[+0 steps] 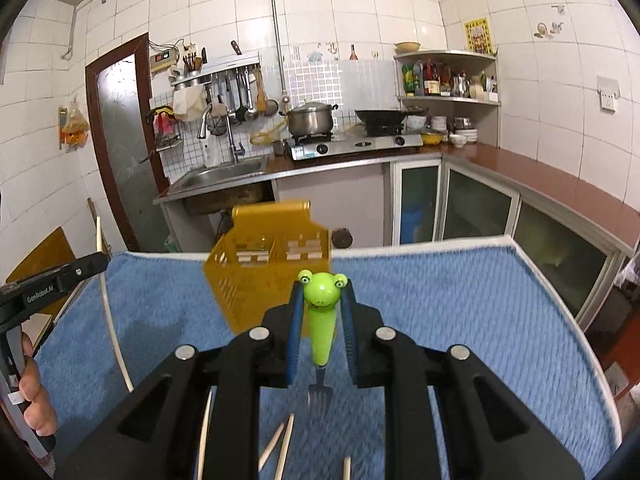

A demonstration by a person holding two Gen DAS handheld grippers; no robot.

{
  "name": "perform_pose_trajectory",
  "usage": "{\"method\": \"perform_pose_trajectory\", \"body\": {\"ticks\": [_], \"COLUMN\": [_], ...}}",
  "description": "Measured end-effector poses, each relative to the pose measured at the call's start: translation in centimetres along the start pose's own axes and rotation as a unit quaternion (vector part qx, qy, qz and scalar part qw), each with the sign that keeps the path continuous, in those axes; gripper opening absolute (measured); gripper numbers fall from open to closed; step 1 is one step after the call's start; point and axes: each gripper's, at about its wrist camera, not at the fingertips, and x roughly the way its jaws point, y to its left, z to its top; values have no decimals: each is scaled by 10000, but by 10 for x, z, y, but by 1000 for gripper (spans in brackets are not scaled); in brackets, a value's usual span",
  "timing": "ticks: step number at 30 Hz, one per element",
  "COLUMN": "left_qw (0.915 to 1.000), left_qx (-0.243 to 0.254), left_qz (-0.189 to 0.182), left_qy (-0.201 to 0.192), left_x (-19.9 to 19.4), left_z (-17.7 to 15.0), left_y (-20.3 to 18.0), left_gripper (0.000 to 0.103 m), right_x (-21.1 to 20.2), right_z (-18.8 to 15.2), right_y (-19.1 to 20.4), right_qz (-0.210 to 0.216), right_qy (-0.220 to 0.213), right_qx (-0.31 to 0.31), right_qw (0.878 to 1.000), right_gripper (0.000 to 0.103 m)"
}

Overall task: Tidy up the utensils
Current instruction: 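Carry the fork with the right tool while the left tool carries the chopstick to the yellow caddy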

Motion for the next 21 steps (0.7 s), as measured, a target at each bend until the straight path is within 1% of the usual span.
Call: {"method": "perform_pose_trajectory", "body": {"ticks": [6,10,15,17,21], "left_qw": [9997,9987,9967,9955,9925], "left_qx": [60,104,147,169,220], "left_qz": [-41,-80,-143,-201,-255], "left_qy": [-229,-491,-779,-916,-1179], "left_x": [19,26,38,42,54], "left_z": [43,74,115,128,144], "left_y": [-14,-25,-45,-52,-63], "left_gripper": [4,4,4,4,4], "right_x": [13,16,20,24,44], "right_z": [40,71,114,130,148], "right_y": [-4,-2,2,6,14], "right_qz": [-34,-44,51,67,91], "right_qy": [-132,-314,-569,-664,-709], "right_qx": [-50,-175,-157,-220,-243], "right_qw": [9999,9993,9982,9975,9971], "right_gripper": [19,19,19,19,19]}}
